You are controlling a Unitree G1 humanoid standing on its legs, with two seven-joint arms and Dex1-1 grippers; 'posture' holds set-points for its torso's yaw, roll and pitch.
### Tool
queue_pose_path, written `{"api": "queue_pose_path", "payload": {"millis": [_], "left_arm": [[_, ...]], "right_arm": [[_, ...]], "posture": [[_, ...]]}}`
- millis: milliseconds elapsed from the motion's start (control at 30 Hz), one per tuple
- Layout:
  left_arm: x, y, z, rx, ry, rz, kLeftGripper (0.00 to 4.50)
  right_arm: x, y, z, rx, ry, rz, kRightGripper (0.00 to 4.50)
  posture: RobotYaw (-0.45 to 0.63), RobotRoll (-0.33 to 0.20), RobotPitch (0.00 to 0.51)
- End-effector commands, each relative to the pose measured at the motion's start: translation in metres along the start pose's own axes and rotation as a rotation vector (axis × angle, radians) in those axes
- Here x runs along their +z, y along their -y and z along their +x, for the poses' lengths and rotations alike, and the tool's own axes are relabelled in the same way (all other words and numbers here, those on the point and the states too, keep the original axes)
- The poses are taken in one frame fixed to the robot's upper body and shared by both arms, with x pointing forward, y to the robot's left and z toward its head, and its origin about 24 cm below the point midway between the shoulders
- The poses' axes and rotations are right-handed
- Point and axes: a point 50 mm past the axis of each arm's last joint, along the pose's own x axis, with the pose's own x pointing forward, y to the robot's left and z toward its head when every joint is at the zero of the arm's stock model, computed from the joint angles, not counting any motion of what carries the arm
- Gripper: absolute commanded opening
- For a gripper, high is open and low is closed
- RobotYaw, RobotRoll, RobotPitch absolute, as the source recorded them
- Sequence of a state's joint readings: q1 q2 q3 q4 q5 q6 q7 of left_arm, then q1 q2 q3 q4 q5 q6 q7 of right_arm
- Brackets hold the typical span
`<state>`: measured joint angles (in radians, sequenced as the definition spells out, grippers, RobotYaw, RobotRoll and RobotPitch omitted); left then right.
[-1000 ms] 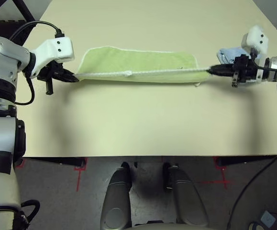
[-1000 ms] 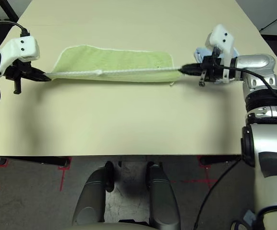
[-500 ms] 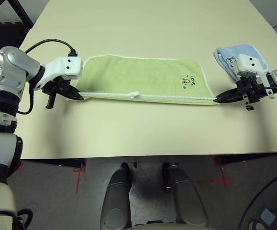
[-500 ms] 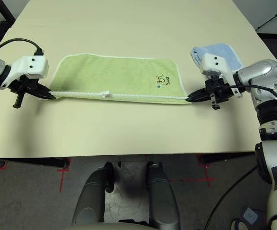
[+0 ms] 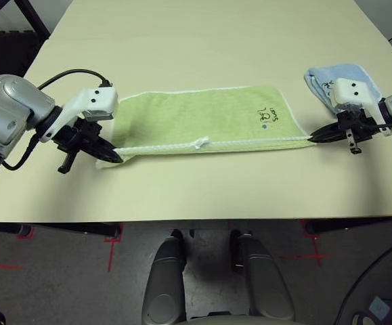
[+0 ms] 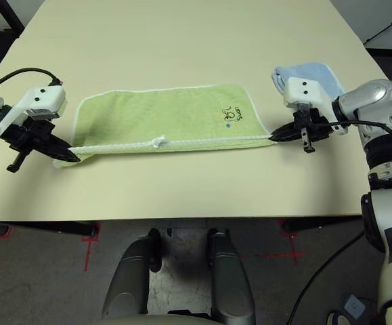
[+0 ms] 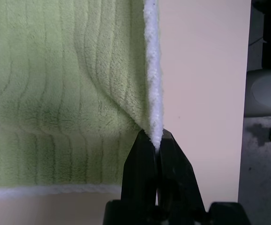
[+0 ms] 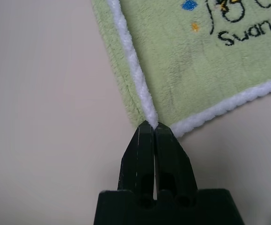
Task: Fold the towel and set it aside.
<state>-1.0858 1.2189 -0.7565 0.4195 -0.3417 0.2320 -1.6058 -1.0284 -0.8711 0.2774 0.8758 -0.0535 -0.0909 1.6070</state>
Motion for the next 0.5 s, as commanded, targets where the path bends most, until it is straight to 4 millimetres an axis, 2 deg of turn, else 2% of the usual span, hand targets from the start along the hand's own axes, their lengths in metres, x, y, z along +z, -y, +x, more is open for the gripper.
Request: {"api": "queue_pose_path", "payload": {"millis": [33,200,500], "left_arm": [[-0.0221,-0.0005,-0.0031,0.012,-0.105,-0.039,0.06],[-0.0307,-0.002,-0.004,0.015,-0.163,-0.02,0.06],[-0.021,-0.0103,-0.0103,0.046,-0.146,-0.001,0.06]], "right_arm": [[-0.0139,-0.0117,-0.0112,0.027,-0.065,0.069,0.0],[-0.0142,-0.0209,-0.0154,0.057,-0.085,0.086,0.0],[-0.0137,-0.0123,-0.0163,0.013,-0.132,0.049,0.0]], "posture": [[-0.01,0.0,0.235],[-0.01,0.0,0.233],[0.0,0.0,0.234]]}}
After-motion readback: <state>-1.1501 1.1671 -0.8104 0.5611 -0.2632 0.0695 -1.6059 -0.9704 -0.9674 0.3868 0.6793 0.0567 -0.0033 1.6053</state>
